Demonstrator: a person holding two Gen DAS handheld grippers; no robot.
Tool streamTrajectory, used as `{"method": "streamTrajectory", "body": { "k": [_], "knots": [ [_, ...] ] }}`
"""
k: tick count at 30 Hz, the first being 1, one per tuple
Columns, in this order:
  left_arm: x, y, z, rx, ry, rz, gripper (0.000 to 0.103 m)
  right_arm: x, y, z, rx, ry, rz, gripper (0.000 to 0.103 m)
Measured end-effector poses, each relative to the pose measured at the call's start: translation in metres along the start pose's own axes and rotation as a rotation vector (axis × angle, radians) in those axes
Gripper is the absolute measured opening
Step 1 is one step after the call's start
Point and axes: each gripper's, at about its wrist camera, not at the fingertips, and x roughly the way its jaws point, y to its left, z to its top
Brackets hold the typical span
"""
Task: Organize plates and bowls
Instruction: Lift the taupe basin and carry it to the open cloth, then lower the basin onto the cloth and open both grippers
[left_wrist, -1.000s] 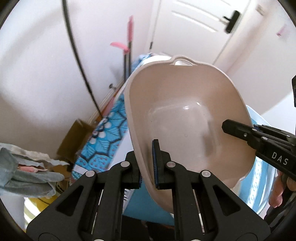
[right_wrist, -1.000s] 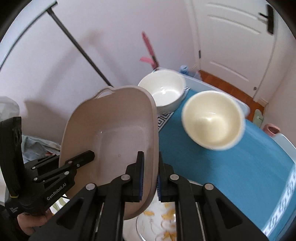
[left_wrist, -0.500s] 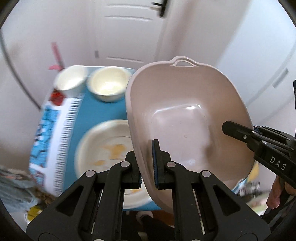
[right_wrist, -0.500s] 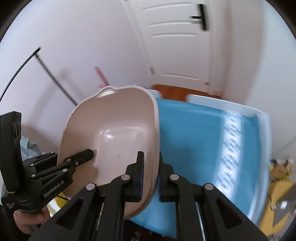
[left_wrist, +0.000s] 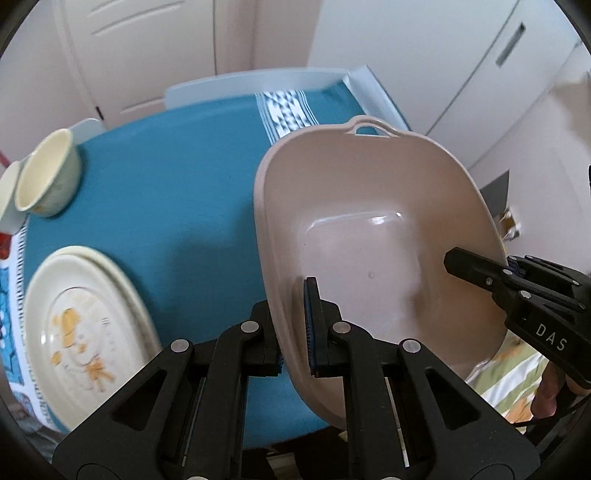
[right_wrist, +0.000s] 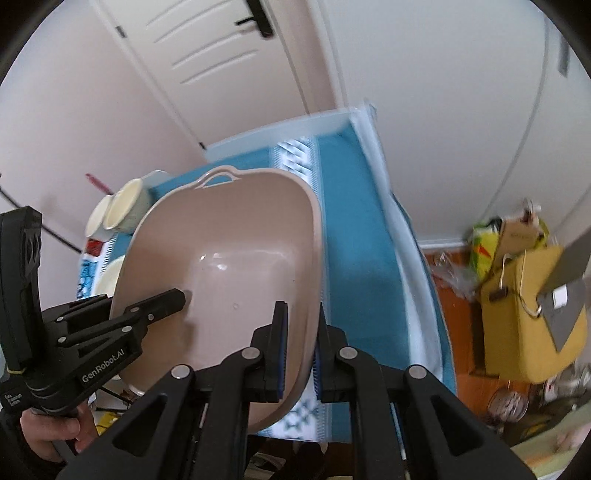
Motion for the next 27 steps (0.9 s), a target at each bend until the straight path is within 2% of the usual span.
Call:
{"method": "streamTrajectory", "body": {
  "k": [7, 18, 20, 21, 22, 24, 27],
  "knots": [
    [0.04, -0.003, -0.006, 0.006, 0.048, 0.015, 0.008, 0.034, -0.035, -0.011, 0.025, 0.03, -0.002, 0.011],
    [0.051, -0.005, -0.01, 0.024, 0.061, 0.053, 0.009, 0.043, -0.036, -0.017, -0.005, 0.027, 0.006, 0.011],
    [0.053, -0.007, -0.009, 0.032, 0.069, 0.066, 0.016, 0.045, -0.036, -0.016, -0.01, 0.034, 0.005, 0.011],
    [0.053, -0.007, -0.009, 0.034, 0.07, 0.071, 0.027, 0.046, -0.036, -0.016, -0.012, 0.036, 0.005, 0.011],
    [0.052, -0.008, -0.009, 0.035, 0.067, 0.076, 0.048, 0.045, -0.035, -0.016, -0.013, 0.035, 0.006, 0.011],
    [0.046, -0.008, -0.008, 0.033, 0.033, 0.087, 0.074, 0.044, -0.035, -0.017, -0.013, 0.029, 0.01, 0.011],
    [0.035, -0.009, -0.007, 0.037, 0.003, 0.086, 0.077, 0.042, -0.035, -0.017, -0.015, 0.028, 0.011, 0.011]
  ]
}}
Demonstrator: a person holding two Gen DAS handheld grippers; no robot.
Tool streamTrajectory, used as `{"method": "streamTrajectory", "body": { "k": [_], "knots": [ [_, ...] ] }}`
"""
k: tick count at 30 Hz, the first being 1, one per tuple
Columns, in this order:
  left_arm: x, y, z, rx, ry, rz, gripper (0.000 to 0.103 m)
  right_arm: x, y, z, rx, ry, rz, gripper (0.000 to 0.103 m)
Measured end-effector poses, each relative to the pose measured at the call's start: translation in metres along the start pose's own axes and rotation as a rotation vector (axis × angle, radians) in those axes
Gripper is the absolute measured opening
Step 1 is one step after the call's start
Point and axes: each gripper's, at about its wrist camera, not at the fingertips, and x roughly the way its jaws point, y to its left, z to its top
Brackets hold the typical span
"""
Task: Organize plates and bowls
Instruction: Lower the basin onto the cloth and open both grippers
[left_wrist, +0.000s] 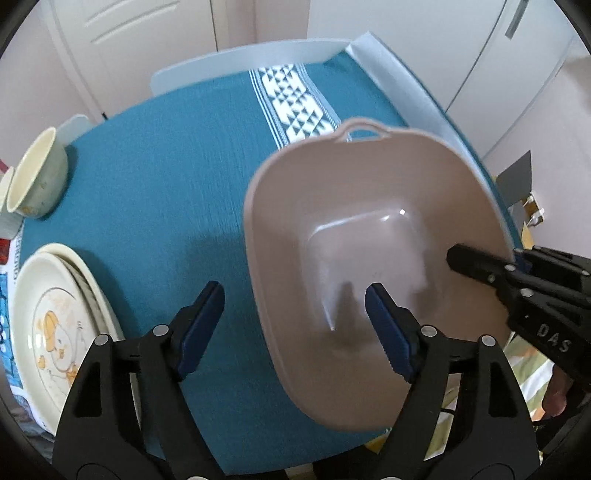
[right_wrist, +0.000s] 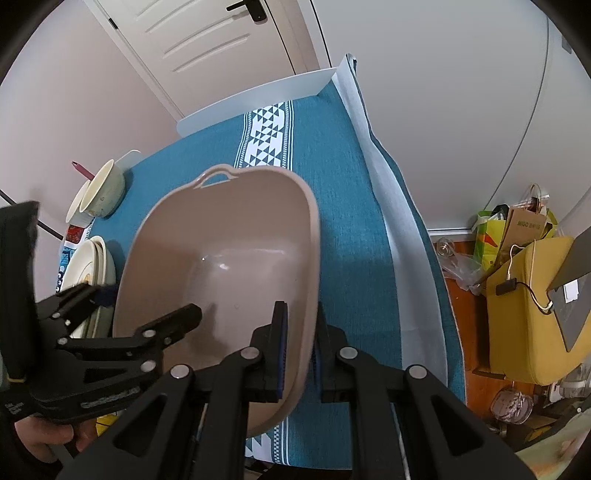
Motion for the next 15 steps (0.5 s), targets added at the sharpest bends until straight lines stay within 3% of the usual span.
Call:
{"method": "streamTrajectory", "body": {
  "k": [6, 10, 14, 15],
  "knots": [
    [-0.016, 0.005, 0.001, -0.005, -0.01, -0.001, 0.078, -0.015, -0.004, -0.003, 0.018, -0.037, 0.015, 0.012],
    [-0.046, 0.013, -0.007, -0.018, -0.032, -0.013, 0.078, -0.032, 0.001, -0.003, 0.017, -0.056, 0.029, 0.024],
    [-0.088, 0.024, -0.019, -0.035, -0.072, -0.016, 0.078, -0.063, 0.02, -0.002, -0.007, -0.09, 0.052, 0.03],
    [-0.097, 0.028, -0.02, -0.045, -0.084, -0.016, 0.078, -0.071, 0.027, -0.001, -0.022, -0.102, 0.061, 0.04]
  ]
}}
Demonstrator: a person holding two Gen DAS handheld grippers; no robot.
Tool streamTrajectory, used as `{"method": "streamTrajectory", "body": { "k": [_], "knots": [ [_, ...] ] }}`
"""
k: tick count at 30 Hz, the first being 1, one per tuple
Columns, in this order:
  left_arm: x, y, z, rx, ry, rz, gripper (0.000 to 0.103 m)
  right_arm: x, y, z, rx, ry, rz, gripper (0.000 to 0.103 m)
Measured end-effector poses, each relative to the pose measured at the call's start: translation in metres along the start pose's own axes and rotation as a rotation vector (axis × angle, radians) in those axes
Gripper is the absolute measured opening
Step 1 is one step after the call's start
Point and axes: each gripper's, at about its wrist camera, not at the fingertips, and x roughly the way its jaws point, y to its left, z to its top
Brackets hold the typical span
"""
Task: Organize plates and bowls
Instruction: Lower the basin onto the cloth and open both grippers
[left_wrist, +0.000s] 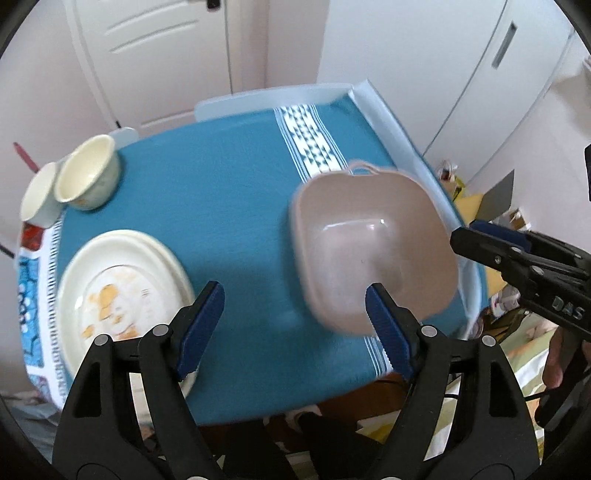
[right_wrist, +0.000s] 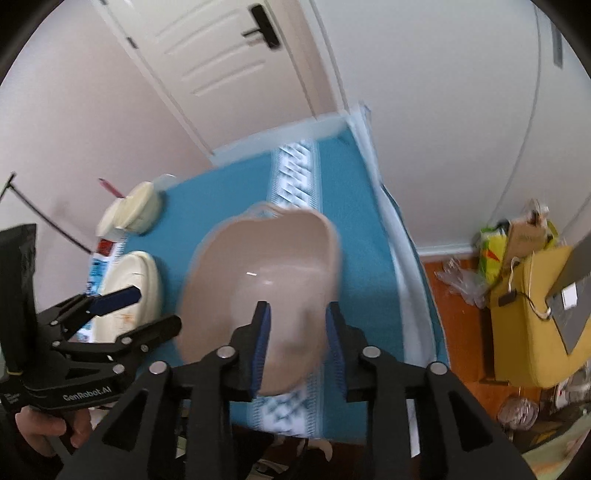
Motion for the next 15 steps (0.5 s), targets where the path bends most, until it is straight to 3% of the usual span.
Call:
{"method": "streamTrajectory", "body": {
  "k": [1, 2, 3, 4, 7, 11, 15],
  "knots": [
    [-0.012, 0.005, -0.001, -0.014, -0.017, -0.002, 0.078, -0.009, 0.01, 0.002, -0.022, -0.017, 0.008, 0.06],
    [-0.025, 0.011, -0.001, -0.029, -0.041, -0.007, 0.078, -0.017, 0.019, 0.005, -0.041, -0.033, 0.017, 0.068],
    [-0.035, 0.015, 0.0, -0.041, -0.061, -0.006, 0.081, -0.023, 0.028, 0.007, -0.062, -0.049, 0.029, 0.085],
    [-0.046, 0.024, 0.003, -0.058, -0.087, 0.006, 0.088, -0.029, 0.038, 0.01, -0.087, -0.065, 0.042, 0.093],
    [-0.074, 0.047, 0.008, -0.109, -0.156, 0.058, 0.103, -0.037, 0.065, 0.02, -0.142, -0.108, 0.07, 0.099],
    [-0.099, 0.097, 0.016, -0.192, -0.196, 0.104, 0.103, -0.032, 0.1, 0.038, -0.186, -0.156, 0.155, 0.102],
    [-0.11, 0.16, 0.028, -0.296, -0.208, 0.119, 0.103, -0.013, 0.144, 0.064, -0.263, -0.096, 0.132, 0.102]
  ]
}}
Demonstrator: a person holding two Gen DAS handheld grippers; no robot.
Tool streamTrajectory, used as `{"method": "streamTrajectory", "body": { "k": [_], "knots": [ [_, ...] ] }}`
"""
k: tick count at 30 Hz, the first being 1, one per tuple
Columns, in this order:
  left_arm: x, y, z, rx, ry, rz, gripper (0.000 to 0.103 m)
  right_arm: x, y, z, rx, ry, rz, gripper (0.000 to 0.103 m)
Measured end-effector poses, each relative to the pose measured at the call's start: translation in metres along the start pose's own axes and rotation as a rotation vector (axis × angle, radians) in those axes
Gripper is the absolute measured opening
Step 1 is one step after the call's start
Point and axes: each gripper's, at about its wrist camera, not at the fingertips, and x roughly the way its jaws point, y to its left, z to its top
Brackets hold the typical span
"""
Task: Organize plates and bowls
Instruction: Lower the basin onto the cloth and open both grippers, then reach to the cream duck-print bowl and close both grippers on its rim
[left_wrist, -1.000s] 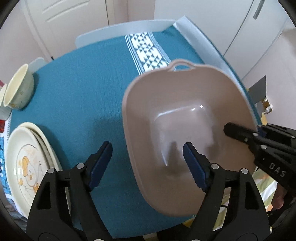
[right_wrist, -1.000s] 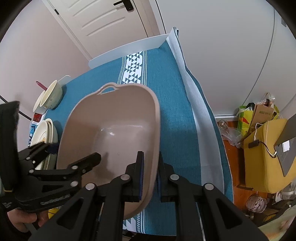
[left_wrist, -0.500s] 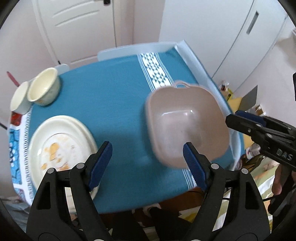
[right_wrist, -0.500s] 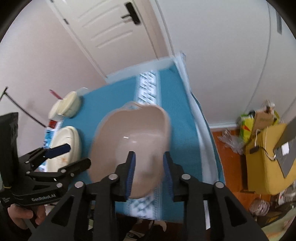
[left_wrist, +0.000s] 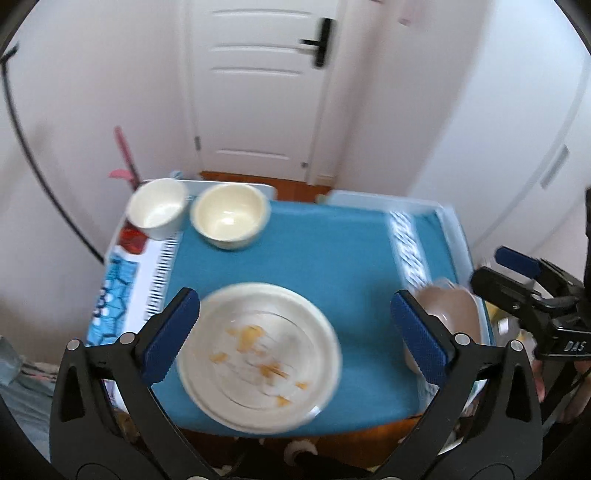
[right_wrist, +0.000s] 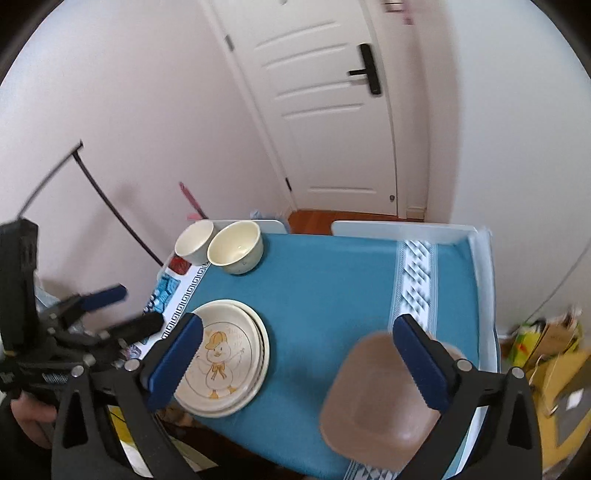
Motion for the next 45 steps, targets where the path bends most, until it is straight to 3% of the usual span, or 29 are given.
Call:
{"method": "streamTrajectory", "body": {
  "k": [3, 6, 8, 10, 12, 16, 21, 26, 29, 31, 33, 45],
  "knots": [
    [0.015, 0.046, 0.02, -0.101, 0.015, -0.008, 0.103, 0.017, 0.023, 0.028, -0.007, -0.014, -0.014, 0.102],
    [0.039, 0.085, 0.036, -0.176, 0.045, -0.026, 0.101, 0.049, 0.043, 0.056, -0.025, 0.025, 0.005, 0.102],
    [0.063, 0.107, 0.046, -0.211, 0.081, -0.04, 0.093, 0.079, 0.053, 0.072, -0.013, 0.067, 0.027, 0.102],
    [0.092, 0.125, 0.053, -0.243, 0.135, -0.066, 0.075, 0.115, 0.062, 0.085, -0.003, 0.114, 0.034, 0.102],
    [0.118, 0.133, 0.055, -0.257, 0.176, -0.078, 0.067, 0.146, 0.068, 0.09, 0.007, 0.164, 0.027, 0.1],
    [0.172, 0.147, 0.056, -0.269, 0.249, -0.101, 0.049, 0.217, 0.071, 0.092, 0.057, 0.275, 0.027, 0.072],
    [0.215, 0.158, 0.056, -0.257, 0.305, -0.122, 0.036, 0.271, 0.063, 0.082, 0.137, 0.349, 0.027, 0.056],
    [0.239, 0.163, 0.058, -0.242, 0.333, -0.137, 0.032, 0.296, 0.057, 0.079, 0.179, 0.385, 0.023, 0.039],
    [0.244, 0.161, 0.06, -0.225, 0.338, -0.148, 0.019, 0.302, 0.055, 0.081, 0.185, 0.385, 0.015, 0.034],
    [0.246, 0.159, 0.062, -0.206, 0.334, -0.131, 0.018, 0.304, 0.056, 0.083, 0.187, 0.384, 0.011, 0.02],
    [0.246, 0.158, 0.063, -0.192, 0.328, -0.124, 0.018, 0.309, 0.057, 0.084, 0.182, 0.389, 0.002, 0.013],
    [0.229, 0.141, 0.07, -0.134, 0.293, -0.083, 0.017, 0.304, 0.056, 0.084, 0.207, 0.355, 0.004, 0.012]
  ]
}}
